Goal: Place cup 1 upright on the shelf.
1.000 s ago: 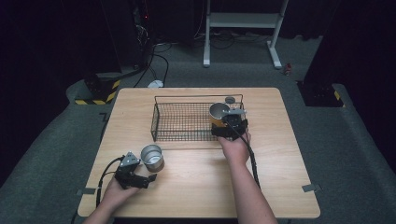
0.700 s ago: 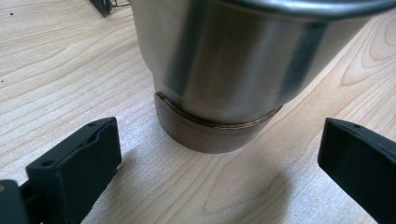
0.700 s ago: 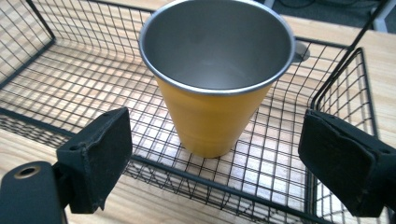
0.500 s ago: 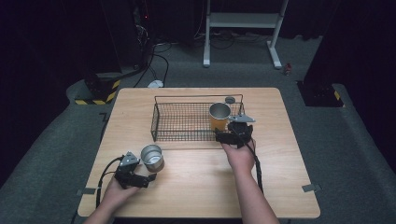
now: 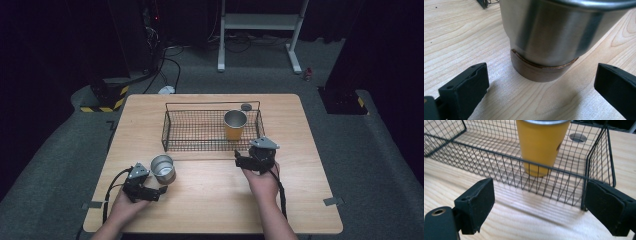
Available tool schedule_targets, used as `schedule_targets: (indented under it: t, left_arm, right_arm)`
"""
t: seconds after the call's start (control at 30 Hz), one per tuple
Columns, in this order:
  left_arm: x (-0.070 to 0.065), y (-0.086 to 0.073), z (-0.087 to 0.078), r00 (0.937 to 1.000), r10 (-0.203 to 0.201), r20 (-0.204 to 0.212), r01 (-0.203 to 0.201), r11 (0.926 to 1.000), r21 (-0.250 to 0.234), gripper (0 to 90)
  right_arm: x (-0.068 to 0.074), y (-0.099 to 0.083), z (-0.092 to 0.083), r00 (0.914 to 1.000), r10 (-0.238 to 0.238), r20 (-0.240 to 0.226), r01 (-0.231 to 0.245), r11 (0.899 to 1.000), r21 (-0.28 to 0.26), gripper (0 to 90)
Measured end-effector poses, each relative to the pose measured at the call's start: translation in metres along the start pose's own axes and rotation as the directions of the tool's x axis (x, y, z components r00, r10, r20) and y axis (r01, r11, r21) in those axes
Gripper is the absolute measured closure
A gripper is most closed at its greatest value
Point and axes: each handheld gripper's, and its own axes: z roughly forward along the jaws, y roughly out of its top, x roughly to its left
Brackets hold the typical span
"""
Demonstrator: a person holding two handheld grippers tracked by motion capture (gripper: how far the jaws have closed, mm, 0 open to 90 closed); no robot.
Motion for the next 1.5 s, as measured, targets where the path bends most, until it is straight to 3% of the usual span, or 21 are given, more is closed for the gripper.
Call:
schedule_targets:
  t: [0.6,0.87,1.03,1.23,1.5]
  left_arm:
    - [0.002,0.001,0.000,0.9999,-0.013,0.006,0.013,0.9999,0.001,0.4]
    - [0.004,0.001,-0.001,0.9999,-0.012,0.005,0.012,0.9999,-0.001,0.5]
    - [0.005,0.001,-0.003,0.9999,-0.015,0.007,0.015,0.9999,-0.007,1.0]
    - [0.005,0.002,-0.005,0.9997,-0.023,0.010,0.023,0.9993,-0.029,1.3]
    - [0.003,0.004,-0.009,1.0000,0.005,0.006,-0.005,0.9992,-0.039,1.2]
  right_arm:
    - [-0.002,-0.049,-0.016,0.9999,-0.014,0.007,0.013,0.997,0.070,10.4]
    - [0.002,-0.068,-0.017,0.9993,-0.036,0.006,0.035,0.991,0.129,10.5]
    - [0.008,-0.080,-0.015,0.9994,-0.035,-0.005,0.035,0.982,0.188,10.7]
    - [0.007,-0.084,-0.015,0.9997,-0.018,-0.018,0.021,0.982,0.190,10.1]
    - [0.008,-0.085,-0.015,0.9998,-0.013,-0.015,0.015,0.982,0.189,9.9]
